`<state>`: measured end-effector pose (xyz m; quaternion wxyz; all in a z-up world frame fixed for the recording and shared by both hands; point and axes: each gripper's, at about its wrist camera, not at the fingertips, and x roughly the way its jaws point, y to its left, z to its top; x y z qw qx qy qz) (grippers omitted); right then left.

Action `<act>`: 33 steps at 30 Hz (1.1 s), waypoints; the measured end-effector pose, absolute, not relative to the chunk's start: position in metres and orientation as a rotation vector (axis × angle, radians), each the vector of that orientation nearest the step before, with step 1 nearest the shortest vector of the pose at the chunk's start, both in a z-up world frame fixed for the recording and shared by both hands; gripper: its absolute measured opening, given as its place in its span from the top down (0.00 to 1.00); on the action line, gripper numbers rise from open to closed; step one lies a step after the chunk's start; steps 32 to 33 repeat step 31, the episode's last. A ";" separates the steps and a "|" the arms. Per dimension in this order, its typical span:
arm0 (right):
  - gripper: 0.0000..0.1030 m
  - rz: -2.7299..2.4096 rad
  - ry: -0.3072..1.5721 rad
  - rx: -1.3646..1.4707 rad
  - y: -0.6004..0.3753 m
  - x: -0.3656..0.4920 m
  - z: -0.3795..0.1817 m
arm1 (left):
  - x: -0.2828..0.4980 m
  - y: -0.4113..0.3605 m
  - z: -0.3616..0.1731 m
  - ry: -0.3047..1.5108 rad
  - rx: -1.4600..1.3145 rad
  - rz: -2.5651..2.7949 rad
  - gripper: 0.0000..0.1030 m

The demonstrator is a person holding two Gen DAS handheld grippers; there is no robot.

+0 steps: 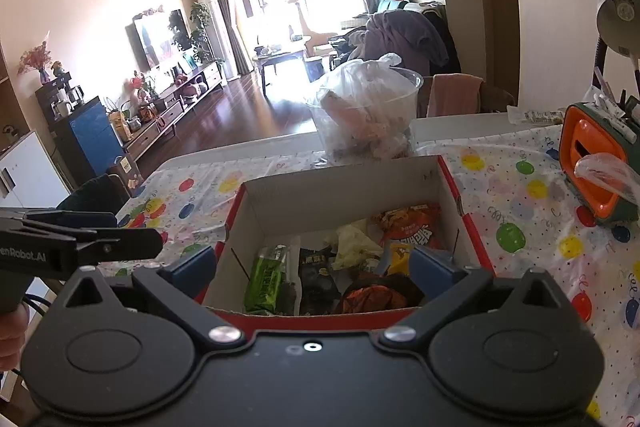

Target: Organize snacks

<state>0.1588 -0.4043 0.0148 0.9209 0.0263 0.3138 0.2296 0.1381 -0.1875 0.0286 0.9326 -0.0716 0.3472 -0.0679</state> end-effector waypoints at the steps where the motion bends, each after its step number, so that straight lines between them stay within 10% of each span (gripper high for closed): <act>1: 0.00 0.471 0.646 0.056 -0.403 0.159 0.014 | 0.138 -0.187 0.029 0.710 -0.146 -0.139 0.00; 33: 0.00 0.425 0.673 0.079 -0.410 0.147 0.004 | 0.135 -0.191 0.022 0.724 -0.162 -0.170 0.00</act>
